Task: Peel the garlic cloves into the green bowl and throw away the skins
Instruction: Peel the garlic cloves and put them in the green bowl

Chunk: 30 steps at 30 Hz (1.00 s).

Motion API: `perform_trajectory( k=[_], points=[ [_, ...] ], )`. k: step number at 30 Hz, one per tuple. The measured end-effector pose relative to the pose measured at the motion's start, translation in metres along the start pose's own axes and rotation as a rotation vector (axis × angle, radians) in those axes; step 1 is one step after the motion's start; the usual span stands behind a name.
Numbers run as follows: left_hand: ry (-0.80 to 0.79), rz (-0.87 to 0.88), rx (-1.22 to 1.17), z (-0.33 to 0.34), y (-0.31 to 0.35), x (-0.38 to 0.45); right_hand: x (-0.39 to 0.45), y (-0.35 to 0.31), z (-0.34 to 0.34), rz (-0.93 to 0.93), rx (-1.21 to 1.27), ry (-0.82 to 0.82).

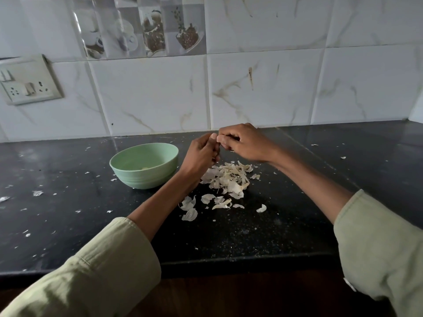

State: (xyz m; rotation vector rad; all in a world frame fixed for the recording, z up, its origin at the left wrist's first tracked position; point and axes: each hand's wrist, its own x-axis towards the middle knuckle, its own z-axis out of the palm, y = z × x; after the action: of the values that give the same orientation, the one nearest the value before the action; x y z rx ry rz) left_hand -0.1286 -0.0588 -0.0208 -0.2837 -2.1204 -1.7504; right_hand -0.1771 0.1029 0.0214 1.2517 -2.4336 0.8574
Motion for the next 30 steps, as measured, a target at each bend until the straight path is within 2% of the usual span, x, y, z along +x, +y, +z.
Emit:
perform_trajectory(
  k=[4, 8, 16, 23, 30],
  points=[
    [0.024, 0.028, 0.000, -0.003, -0.001, 0.000, -0.002, 0.000, 0.002, 0.129, 0.369, -0.088],
    [0.047, 0.084, 0.044, -0.003, 0.000, 0.000, -0.004, 0.004, 0.005, 0.263, 0.598, -0.138],
    [0.048, 0.171, 0.092, -0.003, 0.002, 0.000, -0.001, 0.008, 0.003, 0.399, 1.060, -0.221],
    [0.005, 0.181, 0.115, -0.004, 0.004, 0.002, 0.001, 0.012, -0.005, 0.372, 1.073, -0.201],
    [0.002, 0.196, 0.318, 0.000, 0.001, -0.002, -0.002, 0.020, -0.018, 0.406, 0.759, -0.231]
  ],
)
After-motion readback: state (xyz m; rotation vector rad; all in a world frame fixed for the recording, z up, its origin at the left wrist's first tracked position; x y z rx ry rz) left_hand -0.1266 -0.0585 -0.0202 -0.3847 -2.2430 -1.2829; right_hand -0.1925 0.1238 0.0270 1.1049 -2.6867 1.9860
